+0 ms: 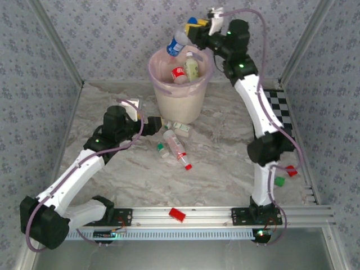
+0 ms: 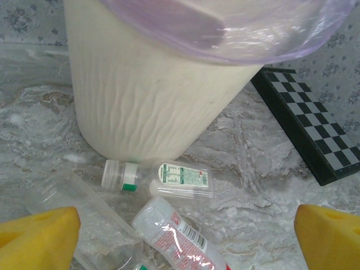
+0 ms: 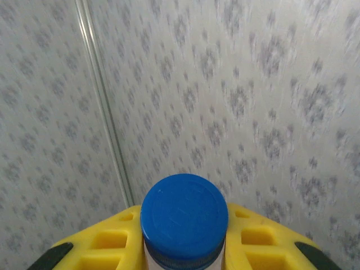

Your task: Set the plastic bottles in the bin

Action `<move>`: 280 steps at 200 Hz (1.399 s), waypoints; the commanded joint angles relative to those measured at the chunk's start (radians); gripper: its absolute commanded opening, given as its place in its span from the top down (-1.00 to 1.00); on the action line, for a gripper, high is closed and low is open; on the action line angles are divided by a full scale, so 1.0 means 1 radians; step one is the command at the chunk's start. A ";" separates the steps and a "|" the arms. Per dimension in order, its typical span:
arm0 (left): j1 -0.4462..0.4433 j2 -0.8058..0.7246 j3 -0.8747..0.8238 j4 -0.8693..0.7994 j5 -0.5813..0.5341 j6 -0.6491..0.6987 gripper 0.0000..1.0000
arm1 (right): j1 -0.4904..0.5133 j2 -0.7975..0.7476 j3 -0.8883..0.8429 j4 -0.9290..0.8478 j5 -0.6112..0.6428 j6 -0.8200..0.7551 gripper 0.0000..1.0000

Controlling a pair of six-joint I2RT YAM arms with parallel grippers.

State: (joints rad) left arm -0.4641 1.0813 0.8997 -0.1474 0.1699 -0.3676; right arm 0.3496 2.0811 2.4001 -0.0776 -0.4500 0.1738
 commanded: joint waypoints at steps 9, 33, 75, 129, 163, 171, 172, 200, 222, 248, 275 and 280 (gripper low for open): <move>0.019 -0.001 -0.002 -0.028 -0.017 -0.023 -0.94 | 0.058 0.163 0.258 -0.243 0.053 -0.118 0.70; 0.039 -0.008 -0.002 -0.043 -0.014 -0.021 -0.94 | 0.083 0.212 0.267 -0.285 0.098 -0.142 0.71; 0.063 0.007 -0.002 -0.038 0.006 -0.025 -0.94 | 0.103 0.261 0.258 -0.408 0.163 -0.197 0.76; 0.071 0.052 0.016 -0.035 0.024 -0.045 -0.94 | 0.122 0.310 0.261 -0.651 0.255 -0.266 0.77; 0.081 0.081 0.036 -0.062 0.017 -0.071 -0.93 | 0.129 0.299 0.257 -0.834 0.337 -0.278 0.77; 0.084 0.089 0.038 -0.064 0.017 -0.077 -0.93 | 0.129 0.287 0.249 -0.874 0.344 -0.274 0.77; 0.084 0.090 0.038 -0.064 0.018 -0.077 -0.93 | 0.130 0.286 0.247 -0.878 0.343 -0.273 0.77; 0.090 0.123 0.052 -0.063 0.019 -0.093 -0.93 | 0.121 0.216 0.196 -0.959 0.342 -0.258 0.80; 0.094 0.148 0.063 -0.063 0.019 -0.101 -0.93 | 0.119 0.147 0.154 -0.996 0.365 -0.250 0.80; 0.100 0.175 0.067 -0.057 0.019 -0.119 -0.93 | 0.114 0.060 0.046 -0.962 0.367 -0.242 0.73; 0.104 0.194 0.062 -0.056 0.021 -0.134 -0.93 | 0.106 0.049 -0.019 -0.949 0.351 -0.226 0.31; 0.104 0.196 0.061 -0.058 0.020 -0.134 -0.92 | 0.104 0.050 -0.019 -0.953 0.351 -0.226 0.21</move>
State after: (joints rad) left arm -0.3664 1.2667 0.9291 -0.2085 0.1719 -0.4793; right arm 0.4789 2.0907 2.4416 -0.8497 -0.1604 -0.0589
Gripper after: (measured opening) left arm 0.965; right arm 0.293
